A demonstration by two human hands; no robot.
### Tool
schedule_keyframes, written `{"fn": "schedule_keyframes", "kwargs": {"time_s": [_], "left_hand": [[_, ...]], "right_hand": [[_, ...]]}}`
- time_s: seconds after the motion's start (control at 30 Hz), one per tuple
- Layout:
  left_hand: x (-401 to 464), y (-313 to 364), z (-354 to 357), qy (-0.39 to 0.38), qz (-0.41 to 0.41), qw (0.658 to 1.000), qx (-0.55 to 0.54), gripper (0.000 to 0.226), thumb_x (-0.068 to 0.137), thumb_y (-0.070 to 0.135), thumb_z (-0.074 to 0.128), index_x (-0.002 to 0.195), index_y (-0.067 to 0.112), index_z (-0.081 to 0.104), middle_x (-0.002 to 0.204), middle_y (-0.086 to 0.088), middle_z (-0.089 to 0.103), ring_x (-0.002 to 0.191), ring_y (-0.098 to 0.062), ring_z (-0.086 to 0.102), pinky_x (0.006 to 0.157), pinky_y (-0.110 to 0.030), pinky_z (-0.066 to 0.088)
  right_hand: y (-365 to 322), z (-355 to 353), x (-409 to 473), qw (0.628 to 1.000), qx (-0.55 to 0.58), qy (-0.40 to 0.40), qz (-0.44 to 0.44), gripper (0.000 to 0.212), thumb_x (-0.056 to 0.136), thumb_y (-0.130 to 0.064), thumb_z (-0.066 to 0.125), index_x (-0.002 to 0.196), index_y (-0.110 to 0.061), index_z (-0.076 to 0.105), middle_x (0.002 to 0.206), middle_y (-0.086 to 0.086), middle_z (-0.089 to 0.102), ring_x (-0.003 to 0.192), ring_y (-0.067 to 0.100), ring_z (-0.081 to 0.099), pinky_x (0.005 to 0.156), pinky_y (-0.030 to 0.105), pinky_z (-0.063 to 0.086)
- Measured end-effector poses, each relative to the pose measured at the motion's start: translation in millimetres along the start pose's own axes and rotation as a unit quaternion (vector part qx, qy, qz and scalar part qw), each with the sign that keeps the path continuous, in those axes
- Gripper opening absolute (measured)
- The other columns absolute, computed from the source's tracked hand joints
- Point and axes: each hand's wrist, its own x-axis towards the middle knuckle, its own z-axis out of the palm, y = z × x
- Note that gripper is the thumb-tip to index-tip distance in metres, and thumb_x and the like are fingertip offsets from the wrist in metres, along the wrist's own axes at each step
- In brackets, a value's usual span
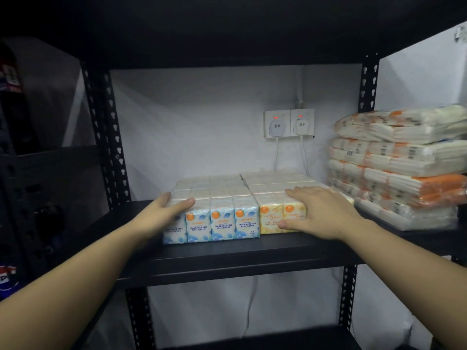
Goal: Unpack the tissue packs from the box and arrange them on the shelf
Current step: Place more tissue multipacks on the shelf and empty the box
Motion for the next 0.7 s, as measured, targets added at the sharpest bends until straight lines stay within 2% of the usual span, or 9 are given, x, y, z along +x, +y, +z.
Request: {"fn": "schedule_keyframes", "kwargs": {"time_s": [0.1, 0.33, 0.43, 0.53, 0.7], "left_hand": [[9.0, -7.7, 4.5, 0.01, 0.0, 0.997, -0.072, 0.057, 0.084, 0.037, 0.082, 0.131, 0.015, 0.058, 0.114, -0.008, 0.078, 0.099, -0.027, 0.078, 0.095, -0.051, 0.059], [11.9, -9.1, 11.0, -0.009, 0.016, 0.996, -0.087, 0.041, 0.09, 0.031, 0.078, 0.126, 0.021, 0.061, 0.111, -0.005, 0.079, 0.099, -0.025, 0.078, 0.094, -0.05, 0.06], [14.1, -10.4, 17.8, -0.012, 0.018, 0.994, -0.107, 0.047, 0.089, 0.032, 0.079, 0.13, 0.021, 0.06, 0.114, -0.005, 0.078, 0.101, -0.026, 0.078, 0.096, -0.05, 0.059], [16.4, -8.1, 28.3, 0.002, 0.022, 0.994, -0.106, 0.047, 0.086, 0.036, 0.082, 0.125, 0.023, 0.06, 0.113, -0.004, 0.078, 0.097, -0.024, 0.079, 0.091, -0.048, 0.062], [17.2, -4.2, 41.0, 0.018, 0.02, 0.991, -0.129, 0.064, 0.071, 0.045, 0.085, 0.124, 0.021, 0.058, 0.111, -0.005, 0.078, 0.095, -0.027, 0.079, 0.089, -0.05, 0.062]], "right_hand": [[0.7, 0.3, 0.3, 1.0, 0.004, 0.003, 0.001, 0.115, 0.063, -0.104, 0.033, 0.156, -0.038, 0.036, 0.162, -0.01, 0.039, 0.148, 0.017, 0.037, 0.12, 0.043, 0.032], [8.2, 0.0, -1.6, 1.0, 0.016, 0.008, -0.003, 0.104, 0.07, -0.099, 0.034, 0.154, -0.038, 0.041, 0.159, -0.013, 0.044, 0.145, 0.015, 0.041, 0.118, 0.042, 0.036], [13.6, 0.8, -3.1, 1.0, 0.017, 0.014, 0.003, 0.098, 0.073, -0.096, 0.036, 0.152, -0.039, 0.044, 0.157, -0.014, 0.046, 0.144, 0.014, 0.042, 0.118, 0.041, 0.036], [19.4, -0.1, -4.3, 1.0, 0.019, 0.011, 0.012, 0.095, 0.075, -0.094, 0.037, 0.151, -0.038, 0.045, 0.157, -0.014, 0.047, 0.144, 0.015, 0.043, 0.117, 0.041, 0.036], [21.0, -3.6, -2.4, 0.999, 0.022, 0.005, 0.037, 0.108, 0.068, -0.102, 0.021, 0.15, -0.036, 0.047, 0.156, -0.011, 0.048, 0.141, 0.017, 0.046, 0.114, 0.043, 0.039]]}}
